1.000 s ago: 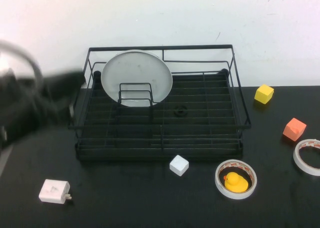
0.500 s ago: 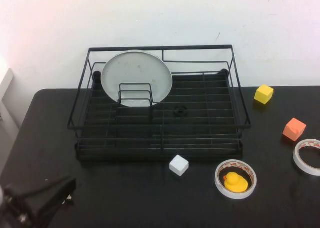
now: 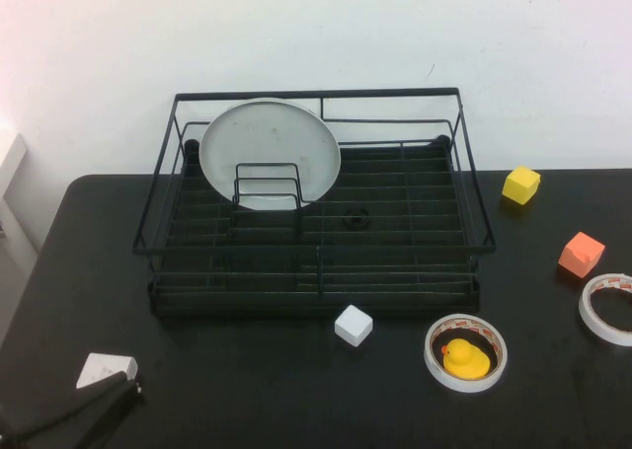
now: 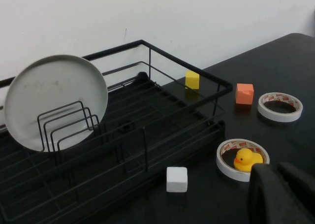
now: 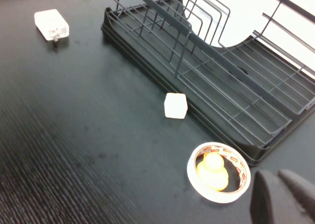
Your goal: Place plate on rack
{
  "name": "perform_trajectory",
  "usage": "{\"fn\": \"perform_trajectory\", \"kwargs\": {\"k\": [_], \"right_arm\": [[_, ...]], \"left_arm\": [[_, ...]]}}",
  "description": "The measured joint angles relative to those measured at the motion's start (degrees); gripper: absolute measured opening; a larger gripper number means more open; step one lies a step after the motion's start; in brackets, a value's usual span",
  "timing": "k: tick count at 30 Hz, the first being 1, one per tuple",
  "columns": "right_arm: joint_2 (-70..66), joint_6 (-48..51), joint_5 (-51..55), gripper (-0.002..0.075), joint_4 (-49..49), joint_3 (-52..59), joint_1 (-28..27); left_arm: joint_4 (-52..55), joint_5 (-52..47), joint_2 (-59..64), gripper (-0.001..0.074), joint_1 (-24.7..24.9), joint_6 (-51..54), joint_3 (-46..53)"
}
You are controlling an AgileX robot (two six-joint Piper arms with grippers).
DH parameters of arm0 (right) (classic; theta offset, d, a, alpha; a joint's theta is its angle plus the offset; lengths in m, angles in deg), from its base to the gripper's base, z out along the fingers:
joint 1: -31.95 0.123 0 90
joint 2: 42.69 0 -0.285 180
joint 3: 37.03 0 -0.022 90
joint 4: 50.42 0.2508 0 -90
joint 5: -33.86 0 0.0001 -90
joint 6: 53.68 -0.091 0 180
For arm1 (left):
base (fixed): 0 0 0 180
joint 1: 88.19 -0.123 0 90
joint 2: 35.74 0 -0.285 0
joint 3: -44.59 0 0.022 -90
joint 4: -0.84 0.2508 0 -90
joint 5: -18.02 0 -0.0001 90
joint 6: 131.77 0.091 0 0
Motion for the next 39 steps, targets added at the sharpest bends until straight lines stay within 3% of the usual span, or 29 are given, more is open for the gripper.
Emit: {"fn": "perform_trajectory", "kwargs": {"k": [12, 16, 27, 30, 36, 39], "right_arm": [[0.0, 0.0, 0.0, -0.0002, 0.0, 0.0, 0.0], [0.0, 0.0, 0.0, -0.0002, 0.7, 0.0, 0.0], [0.0, 0.0, 0.0, -0.0002, 1.9, 0.0, 0.0], [0.0, 0.0, 0.0, -0.0002, 1.9, 0.0, 0.0], [0.0, 0.0, 0.0, -0.0002, 2.0, 0.0, 0.0], [0.0, 0.0, 0.0, -0.0002, 2.0, 0.0, 0.0]], "left_arm": [[0.0, -0.1, 0.0, 0.0, 0.0, 0.0, 0.1], [-2.0, 5.1, -1.3, 0.0, 0.0, 0.2, 2.0], [-3.3, 17.4, -16.7, 0.0, -0.5, 16.0, 5.9], [5.5, 20.5, -20.4, 0.0, -0.5, 4.8, 7.6], [54.6, 19.1, -21.6, 0.0, -0.5, -53.3, 10.4], [66.2, 19.7, -21.6, 0.0, -0.5, -69.2, 14.2]]}}
